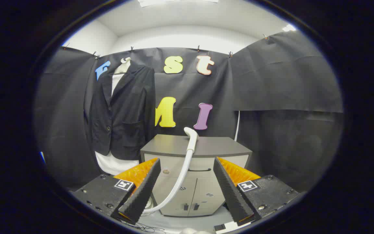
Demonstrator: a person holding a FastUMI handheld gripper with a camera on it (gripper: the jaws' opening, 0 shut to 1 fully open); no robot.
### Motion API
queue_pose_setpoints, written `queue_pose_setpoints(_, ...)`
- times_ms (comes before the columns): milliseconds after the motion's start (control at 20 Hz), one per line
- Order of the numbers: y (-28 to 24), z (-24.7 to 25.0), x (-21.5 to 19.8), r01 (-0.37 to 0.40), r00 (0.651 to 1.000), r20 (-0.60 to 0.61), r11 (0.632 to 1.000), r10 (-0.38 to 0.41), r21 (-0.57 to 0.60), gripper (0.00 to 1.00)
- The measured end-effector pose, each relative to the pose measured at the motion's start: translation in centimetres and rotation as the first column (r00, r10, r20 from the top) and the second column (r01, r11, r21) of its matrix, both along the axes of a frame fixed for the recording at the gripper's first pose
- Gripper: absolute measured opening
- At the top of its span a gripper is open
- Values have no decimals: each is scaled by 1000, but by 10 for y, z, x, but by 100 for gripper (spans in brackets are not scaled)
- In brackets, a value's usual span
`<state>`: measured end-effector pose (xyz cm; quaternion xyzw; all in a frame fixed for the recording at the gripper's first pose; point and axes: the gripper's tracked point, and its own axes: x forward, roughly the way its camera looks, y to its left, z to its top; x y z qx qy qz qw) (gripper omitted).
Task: Iron the clothes twice with a garment steamer, once on the left side and once on the right side.
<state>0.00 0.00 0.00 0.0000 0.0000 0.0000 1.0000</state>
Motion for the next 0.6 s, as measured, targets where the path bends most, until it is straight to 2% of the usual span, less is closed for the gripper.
queue_pose_setpoints(600, 6, 3, 0, -4, 1000, 2, 1000, 4, -9, 100)
